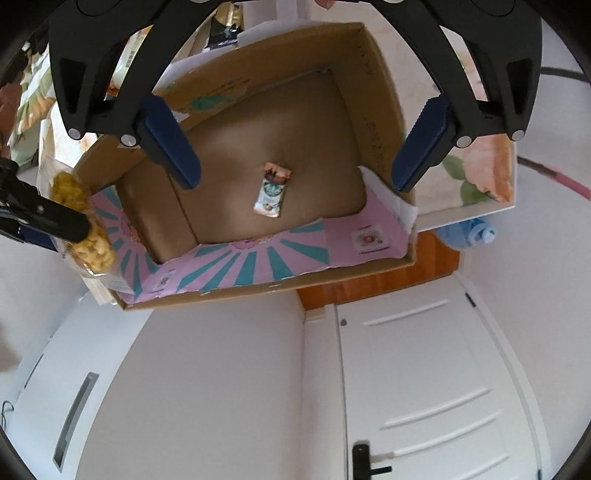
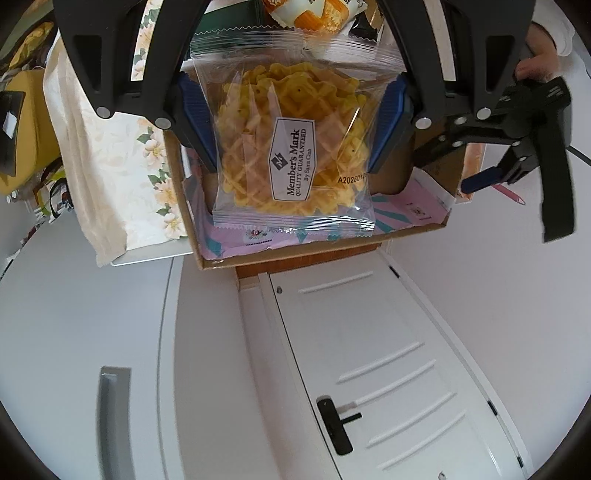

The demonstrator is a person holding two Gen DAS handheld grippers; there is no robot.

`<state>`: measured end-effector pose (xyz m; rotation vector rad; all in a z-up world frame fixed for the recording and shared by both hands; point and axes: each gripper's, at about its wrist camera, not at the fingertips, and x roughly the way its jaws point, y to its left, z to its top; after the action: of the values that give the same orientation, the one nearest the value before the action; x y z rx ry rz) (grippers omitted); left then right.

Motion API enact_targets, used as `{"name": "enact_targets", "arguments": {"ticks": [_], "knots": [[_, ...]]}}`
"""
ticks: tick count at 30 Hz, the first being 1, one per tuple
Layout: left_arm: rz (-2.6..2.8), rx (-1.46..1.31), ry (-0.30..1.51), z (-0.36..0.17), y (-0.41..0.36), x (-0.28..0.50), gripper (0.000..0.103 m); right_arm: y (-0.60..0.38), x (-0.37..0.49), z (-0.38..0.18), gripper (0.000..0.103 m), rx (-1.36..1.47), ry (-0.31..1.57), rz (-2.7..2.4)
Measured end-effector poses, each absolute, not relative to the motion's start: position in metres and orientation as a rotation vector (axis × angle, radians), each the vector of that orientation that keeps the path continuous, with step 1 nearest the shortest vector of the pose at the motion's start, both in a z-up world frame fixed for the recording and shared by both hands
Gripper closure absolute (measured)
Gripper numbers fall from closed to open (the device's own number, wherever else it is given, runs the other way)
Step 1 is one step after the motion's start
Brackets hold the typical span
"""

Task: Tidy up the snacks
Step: 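Carry both snacks over the box and open both grippers to drop them, then grasp the orange chiffon cake packet with the left gripper while the right grasps the white snack packet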

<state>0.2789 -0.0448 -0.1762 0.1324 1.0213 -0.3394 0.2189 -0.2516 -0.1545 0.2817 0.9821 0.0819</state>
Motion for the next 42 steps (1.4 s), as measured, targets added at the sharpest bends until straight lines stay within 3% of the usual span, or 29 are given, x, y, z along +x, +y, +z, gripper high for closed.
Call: {"name": "enact_targets", "arguments": {"ticks": [8,12,42], "knots": [[-0.289,0.153,0.992,-0.165,-0.033,0.262,0.0,-0.242,0.255,-0.169,0.028,0.268,1.039,0.142],[-0.255,0.142,0.982,-0.16,-0.026,0.253,0.0,-0.237,0.27,-0.185,0.011,0.238,1.06,0.109],[-0.205,0.076,0.77,-0.076,-0.038,0.112,0.0,-0.267,0.133,-0.097,0.011,0.171,0.874,0.169]]}}
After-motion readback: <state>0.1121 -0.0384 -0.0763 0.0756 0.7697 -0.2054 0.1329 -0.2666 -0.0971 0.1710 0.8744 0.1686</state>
